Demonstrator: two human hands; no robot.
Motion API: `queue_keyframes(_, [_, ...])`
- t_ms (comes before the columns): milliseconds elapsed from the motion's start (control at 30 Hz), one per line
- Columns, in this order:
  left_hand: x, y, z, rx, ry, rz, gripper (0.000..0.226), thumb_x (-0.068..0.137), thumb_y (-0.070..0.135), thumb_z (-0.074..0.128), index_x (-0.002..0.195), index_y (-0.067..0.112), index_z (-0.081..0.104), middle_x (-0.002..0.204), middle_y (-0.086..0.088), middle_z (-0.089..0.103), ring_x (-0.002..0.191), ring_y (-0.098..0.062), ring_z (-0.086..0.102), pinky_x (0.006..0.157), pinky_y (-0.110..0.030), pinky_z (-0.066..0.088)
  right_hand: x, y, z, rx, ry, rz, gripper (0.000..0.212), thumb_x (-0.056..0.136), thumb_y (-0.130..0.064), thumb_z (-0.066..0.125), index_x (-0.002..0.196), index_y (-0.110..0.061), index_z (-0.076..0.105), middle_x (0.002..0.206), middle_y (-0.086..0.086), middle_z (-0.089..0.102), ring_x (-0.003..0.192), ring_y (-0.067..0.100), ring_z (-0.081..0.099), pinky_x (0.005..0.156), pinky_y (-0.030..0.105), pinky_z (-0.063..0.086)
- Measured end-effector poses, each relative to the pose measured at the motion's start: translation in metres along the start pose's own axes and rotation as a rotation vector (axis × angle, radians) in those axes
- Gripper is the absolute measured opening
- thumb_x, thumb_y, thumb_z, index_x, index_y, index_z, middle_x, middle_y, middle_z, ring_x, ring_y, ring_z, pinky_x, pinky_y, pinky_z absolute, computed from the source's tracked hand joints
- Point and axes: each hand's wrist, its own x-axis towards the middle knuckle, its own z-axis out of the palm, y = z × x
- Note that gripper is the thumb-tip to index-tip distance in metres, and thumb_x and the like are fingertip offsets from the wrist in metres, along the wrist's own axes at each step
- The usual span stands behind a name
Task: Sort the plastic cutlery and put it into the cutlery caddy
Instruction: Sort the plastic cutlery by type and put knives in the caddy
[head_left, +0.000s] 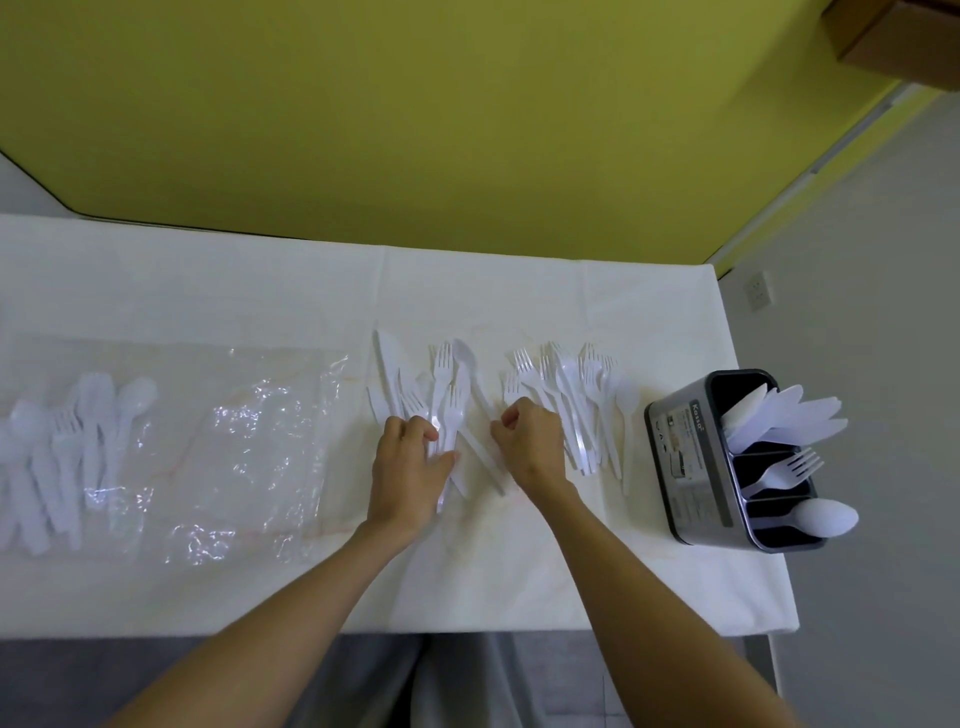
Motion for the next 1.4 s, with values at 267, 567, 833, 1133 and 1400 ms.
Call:
queue_keyframes(267, [-0.002,-0.001,-0.001,0.014,-0.003,-0.017,0.018,0.082,0.024,0.073,0.09,0.016,0.059,0.095,0.004,0.045,0.08,-0.017,0.059,0.071,-0.022,0.041,-0.016,0.011,-0.018,0.007,-0.037,-0.01,0.034,0.085,-0.037,0.072,0.101,-0.015,0.052,0.08,-0.001,0.06,0.072,0.016,0.059,0.063,0.025,0.047])
queue_keyframes(567, [-0.006,-0.005,-0.005,-0.045,0.014,-0.034,0.007,0.084,0.015,0.066,0.086,0.014,0.059,0.089,0.0,0.055,0.078,-0.018,0.058,0.072,-0.025,0.044,-0.025,0.023,-0.022,0.055,-0.126,0.03,0.017,0.084,-0.019,0.067,0.074,-0.011,0.055,0.075,0.012,0.065,0.067,0.03,0.067,0.06,0.036,0.057])
queue_keyframes(833, [-0.008,-0.002,-0.005,-0.052,0.058,-0.032,0.011,0.084,0.017,0.067,0.087,0.014,0.057,0.087,0.002,0.055,0.084,-0.019,0.057,0.073,-0.031,0.049,-0.025,0.031,-0.028,0.22,-0.002,0.146,0.024,0.088,-0.022,0.071,0.086,-0.005,0.055,0.073,0.014,0.067,0.047,0.016,0.063,0.039,0.012,0.039])
queue_keyframes(1133, [-0.001,0.03,0.01,0.342,-0.103,0.119,0.024,0.092,0.035,0.058,0.105,0.014,0.058,0.108,0.0,0.049,0.106,-0.019,0.049,0.065,-0.03,0.046,-0.02,0.028,-0.027,0.263,0.085,0.139,0.023,0.09,-0.021,0.07,0.086,-0.002,0.056,0.07,0.01,0.065,0.051,0.019,0.064,0.048,0.02,0.051])
queue_keyframes(1400, [0.004,0.026,0.003,0.181,-0.079,0.006,0.013,0.085,0.017,0.054,0.082,0.008,0.062,0.093,-0.002,0.053,0.08,-0.021,0.054,0.062,-0.033,0.046,-0.016,0.025,-0.033,0.243,0.152,0.069,0.021,0.094,-0.022,0.064,0.085,-0.005,0.057,0.07,0.006,0.062,0.06,0.023,0.067,0.062,0.037,0.06])
